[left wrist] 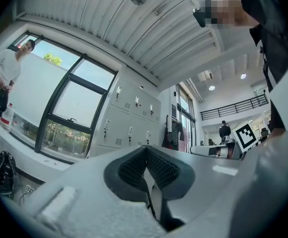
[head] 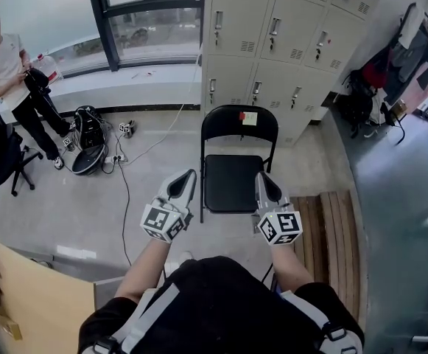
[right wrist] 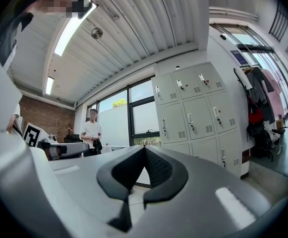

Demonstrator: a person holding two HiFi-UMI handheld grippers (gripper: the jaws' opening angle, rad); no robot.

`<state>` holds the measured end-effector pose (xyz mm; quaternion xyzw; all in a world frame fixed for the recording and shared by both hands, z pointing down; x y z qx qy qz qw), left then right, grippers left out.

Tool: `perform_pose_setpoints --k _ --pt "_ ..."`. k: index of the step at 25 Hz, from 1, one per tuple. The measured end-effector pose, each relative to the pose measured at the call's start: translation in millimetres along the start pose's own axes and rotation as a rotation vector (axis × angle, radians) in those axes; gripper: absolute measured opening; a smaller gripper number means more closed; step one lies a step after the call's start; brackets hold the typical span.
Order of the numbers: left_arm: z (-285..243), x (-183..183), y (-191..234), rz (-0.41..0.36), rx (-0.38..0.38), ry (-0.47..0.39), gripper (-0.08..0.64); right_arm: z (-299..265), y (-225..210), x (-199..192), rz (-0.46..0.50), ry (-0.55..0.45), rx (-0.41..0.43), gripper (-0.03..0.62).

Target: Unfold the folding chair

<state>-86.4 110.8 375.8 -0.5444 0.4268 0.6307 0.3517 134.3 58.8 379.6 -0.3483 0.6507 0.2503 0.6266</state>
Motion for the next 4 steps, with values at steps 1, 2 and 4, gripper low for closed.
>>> perform_pose_setpoints --k 1,2,4 --pt "-0.9 0.3 0.7 -0.003 -0.002 0.002 0.002 -1.0 -0.8 -0.2 -0.002 0.001 -0.002 0.003" --pt "-1.6 0.9 1.7 -0.006 -0.004 0.002 0.002 -2.1 -1.3 -0.1 -0.003 0.000 -0.004 0.003" --pt "-2.6 2.1 4.0 -0.010 -0.004 0.001 0.002 -4.4 -1.8 0.6 -0.004 -0.003 -0.005 0.003"
Point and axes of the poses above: the fingertips, and each gripper's own axes: z backward along the fingers, y to its left, x out of its top, the point moved 3 cm from there along z, backward along the fingers, and after that the axes turned 7 degrees about y, right-handed, at the moved point
